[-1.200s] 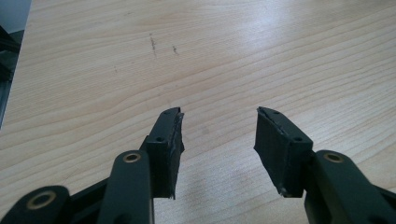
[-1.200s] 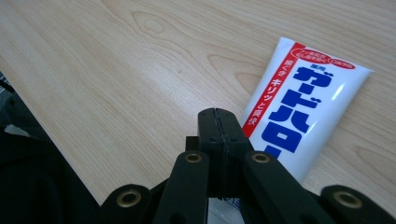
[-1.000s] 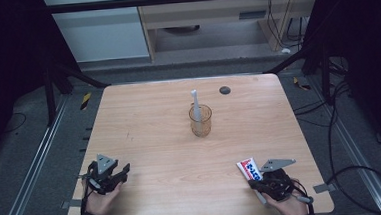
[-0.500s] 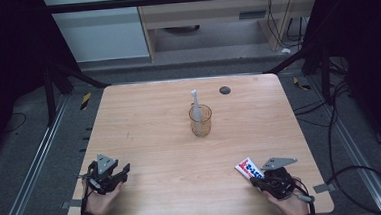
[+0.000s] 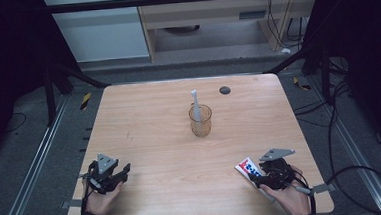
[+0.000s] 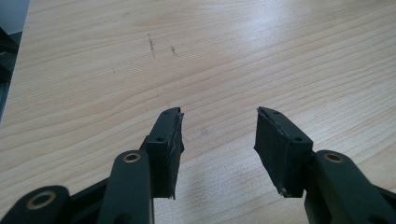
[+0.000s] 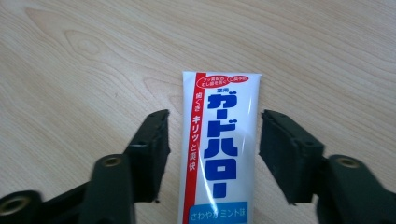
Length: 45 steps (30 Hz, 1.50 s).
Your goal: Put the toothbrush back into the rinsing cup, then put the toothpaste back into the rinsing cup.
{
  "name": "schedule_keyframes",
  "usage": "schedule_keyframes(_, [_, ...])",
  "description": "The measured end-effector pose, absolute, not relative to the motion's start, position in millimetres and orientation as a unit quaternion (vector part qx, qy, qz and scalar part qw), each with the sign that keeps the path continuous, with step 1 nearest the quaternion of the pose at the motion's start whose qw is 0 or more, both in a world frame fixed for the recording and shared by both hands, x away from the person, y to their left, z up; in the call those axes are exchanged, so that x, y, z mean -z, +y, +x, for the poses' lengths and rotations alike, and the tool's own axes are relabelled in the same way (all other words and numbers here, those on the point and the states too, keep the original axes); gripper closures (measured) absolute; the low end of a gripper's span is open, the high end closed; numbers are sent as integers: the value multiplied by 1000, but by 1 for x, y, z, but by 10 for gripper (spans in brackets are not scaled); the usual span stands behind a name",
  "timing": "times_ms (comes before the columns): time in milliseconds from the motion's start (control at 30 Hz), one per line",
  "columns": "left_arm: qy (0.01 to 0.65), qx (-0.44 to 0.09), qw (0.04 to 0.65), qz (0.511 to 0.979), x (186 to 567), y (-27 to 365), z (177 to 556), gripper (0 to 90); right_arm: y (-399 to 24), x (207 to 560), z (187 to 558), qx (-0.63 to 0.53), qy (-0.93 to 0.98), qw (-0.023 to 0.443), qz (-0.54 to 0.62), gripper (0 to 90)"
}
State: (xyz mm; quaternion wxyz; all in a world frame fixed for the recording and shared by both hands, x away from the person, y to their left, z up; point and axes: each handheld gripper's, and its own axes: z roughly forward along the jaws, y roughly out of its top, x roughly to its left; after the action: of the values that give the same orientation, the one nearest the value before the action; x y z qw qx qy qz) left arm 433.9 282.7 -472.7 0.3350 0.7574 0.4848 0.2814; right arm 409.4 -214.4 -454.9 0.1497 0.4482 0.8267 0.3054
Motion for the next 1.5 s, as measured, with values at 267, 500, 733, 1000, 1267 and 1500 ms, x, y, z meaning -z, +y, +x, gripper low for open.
schedule_keyframes(267, [484, -279, 332, 760, 474, 283, 435, 504, -214, 461, 416, -260, 839, 132, 460, 314])
schedule_keyframes(500, [484, -277, 330, 762, 474, 282, 436, 502, -212, 465, 420, -227, 847, 121, 466, 306])
schedule_keyframes(733, [485, -271, 324, 765, 476, 281, 440, 498, -211, 466, 423, -209, 853, 111, 464, 313])
schedule_keyframes(1000, [483, -271, 320, 769, 477, 279, 441, 495, -209, 472, 427, -202, 858, 98, 463, 347])
schedule_keyframes(1267, [481, -268, 318, 772, 478, 279, 441, 494, -208, 474, 432, -199, 858, 78, 467, 407])
schedule_keyframes(1500, [482, -267, 317, 772, 478, 280, 441, 494, -205, 475, 434, -189, 858, 72, 473, 422])
